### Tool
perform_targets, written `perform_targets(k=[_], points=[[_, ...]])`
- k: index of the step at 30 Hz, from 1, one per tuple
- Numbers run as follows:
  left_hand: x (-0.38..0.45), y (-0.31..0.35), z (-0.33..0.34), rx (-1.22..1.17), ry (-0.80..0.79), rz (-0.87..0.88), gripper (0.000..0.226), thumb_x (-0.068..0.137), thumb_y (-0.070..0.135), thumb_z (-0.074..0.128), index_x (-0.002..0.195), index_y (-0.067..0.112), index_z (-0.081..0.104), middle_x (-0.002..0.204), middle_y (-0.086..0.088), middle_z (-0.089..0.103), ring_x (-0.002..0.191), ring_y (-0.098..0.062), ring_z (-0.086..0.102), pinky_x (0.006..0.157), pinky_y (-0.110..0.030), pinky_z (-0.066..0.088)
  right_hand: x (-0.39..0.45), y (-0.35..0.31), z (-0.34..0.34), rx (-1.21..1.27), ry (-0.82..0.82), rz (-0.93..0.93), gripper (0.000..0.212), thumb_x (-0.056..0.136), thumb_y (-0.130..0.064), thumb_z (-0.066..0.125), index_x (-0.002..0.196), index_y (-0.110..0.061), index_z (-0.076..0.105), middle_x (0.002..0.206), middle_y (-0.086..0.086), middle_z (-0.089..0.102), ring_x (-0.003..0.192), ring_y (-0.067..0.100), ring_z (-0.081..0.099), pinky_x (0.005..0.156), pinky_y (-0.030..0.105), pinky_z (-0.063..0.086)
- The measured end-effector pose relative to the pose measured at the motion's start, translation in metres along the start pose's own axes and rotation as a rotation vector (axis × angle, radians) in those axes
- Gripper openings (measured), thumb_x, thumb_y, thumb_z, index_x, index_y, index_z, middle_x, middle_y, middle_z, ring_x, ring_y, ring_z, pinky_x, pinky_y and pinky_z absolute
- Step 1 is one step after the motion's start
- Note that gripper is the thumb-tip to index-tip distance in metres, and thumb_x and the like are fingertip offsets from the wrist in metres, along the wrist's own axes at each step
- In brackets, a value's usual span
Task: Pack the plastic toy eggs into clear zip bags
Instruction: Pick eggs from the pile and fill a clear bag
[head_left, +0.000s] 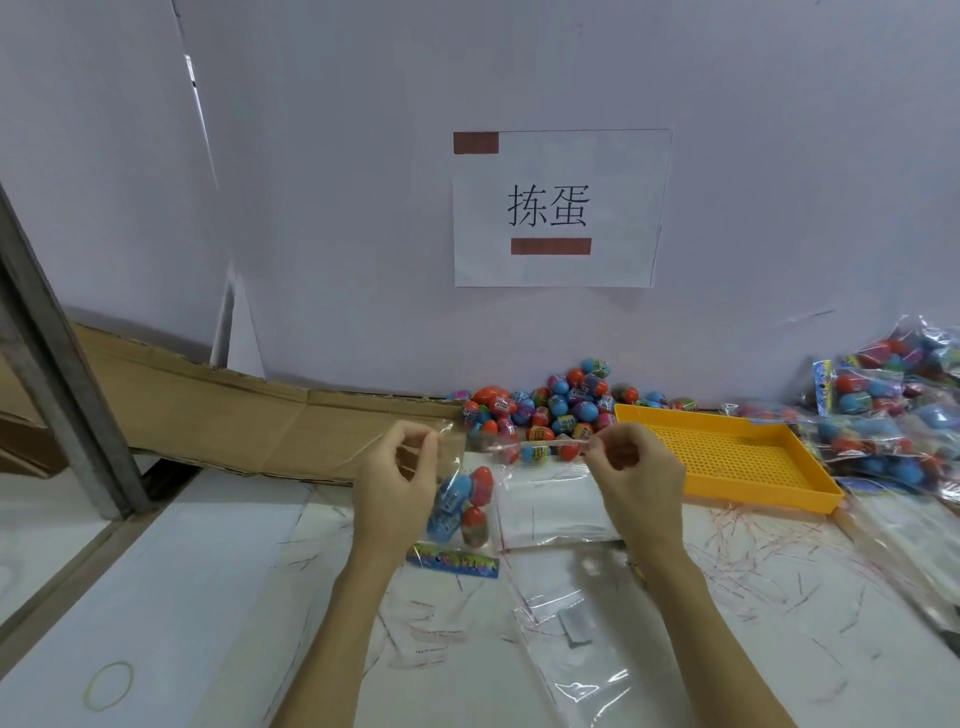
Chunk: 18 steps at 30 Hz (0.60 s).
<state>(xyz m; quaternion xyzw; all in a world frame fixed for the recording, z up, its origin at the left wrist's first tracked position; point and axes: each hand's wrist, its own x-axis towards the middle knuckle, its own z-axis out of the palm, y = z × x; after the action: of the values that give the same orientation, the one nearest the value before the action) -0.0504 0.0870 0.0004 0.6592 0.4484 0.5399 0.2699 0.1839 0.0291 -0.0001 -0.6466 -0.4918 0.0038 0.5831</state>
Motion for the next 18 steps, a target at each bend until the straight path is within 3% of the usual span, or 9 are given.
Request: perform_targets(k=[3,6,9,12,14,17,18], points=[[0.001,-0.001,0.0,-0.042,0.127,-0.014,0.01,0.103,0.015,0.06,0.096,0.021,0.065,0.087,0.004,0.069,0.079,-0.018,0.067,0.069,-0.03,0.057,0.004,0.017,-0.008,-0.099,0.05,0.072,0.009,0.089,-0.009,0.075,0.085,-0.014,0.069,0.078,-0.002,0.067,0.074,0.011,0.062,0.065,0.015,0.048],[0.003,-0.003,-0.001,-0.096,0.161,-0.068,0.01,0.103,0.015,0.061,0.096,0.021,0.066,0.088,0.004,0.069,0.082,-0.017,0.067,0.068,-0.025,0.053,0.006,0.029,-0.012,-0.213,-0.099,0.124,0.004,0.089,-0.016,0.077,0.088,-0.013,0.074,0.081,-0.002,0.071,0.077,0.012,0.064,0.069,0.021,0.049],[0.003,-0.004,-0.001,-0.116,0.131,-0.087,0.013,0.102,0.013,0.061,0.094,0.022,0.066,0.087,0.003,0.069,0.079,-0.018,0.066,0.068,-0.026,0.054,0.006,0.032,-0.012,-0.288,-0.235,0.178,0.019,0.088,-0.03,0.078,0.077,-0.016,0.071,0.071,-0.006,0.066,0.07,0.009,0.06,0.062,0.022,0.045],[0.003,-0.003,0.0,-0.135,0.097,-0.095,0.013,0.102,0.013,0.062,0.094,0.021,0.067,0.085,0.001,0.071,0.076,-0.018,0.067,0.068,-0.028,0.056,0.007,0.034,-0.013,-0.339,-0.216,0.19,0.04,0.097,-0.036,0.067,0.062,-0.015,0.062,0.058,-0.002,0.059,0.057,0.012,0.052,0.052,0.024,0.033],[0.003,-0.003,0.0,-0.152,0.075,-0.106,0.012,0.102,0.015,0.063,0.095,0.022,0.068,0.086,0.003,0.071,0.076,-0.014,0.067,0.066,-0.022,0.055,0.009,0.034,-0.015,-0.32,-0.203,0.204,0.033,0.1,-0.029,0.063,0.07,-0.016,0.061,0.064,-0.003,0.059,0.063,0.014,0.054,0.054,0.023,0.034],[0.002,0.0,0.001,-0.184,0.029,-0.103,0.011,0.101,0.015,0.063,0.095,0.022,0.069,0.086,0.004,0.073,0.08,-0.012,0.069,0.067,-0.02,0.057,0.008,0.028,-0.015,-0.25,-0.236,0.187,0.003,0.099,-0.015,0.063,0.098,-0.016,0.065,0.085,-0.003,0.067,0.078,0.012,0.06,0.065,0.021,0.046],[0.002,0.0,0.001,-0.188,0.018,-0.098,0.01,0.101,0.014,0.063,0.096,0.02,0.07,0.087,0.003,0.073,0.082,-0.012,0.069,0.069,-0.02,0.057,0.008,0.026,-0.014,-0.239,-0.233,0.17,0.006,0.1,-0.015,0.062,0.103,-0.016,0.067,0.085,-0.003,0.069,0.076,0.008,0.061,0.066,0.019,0.046]])
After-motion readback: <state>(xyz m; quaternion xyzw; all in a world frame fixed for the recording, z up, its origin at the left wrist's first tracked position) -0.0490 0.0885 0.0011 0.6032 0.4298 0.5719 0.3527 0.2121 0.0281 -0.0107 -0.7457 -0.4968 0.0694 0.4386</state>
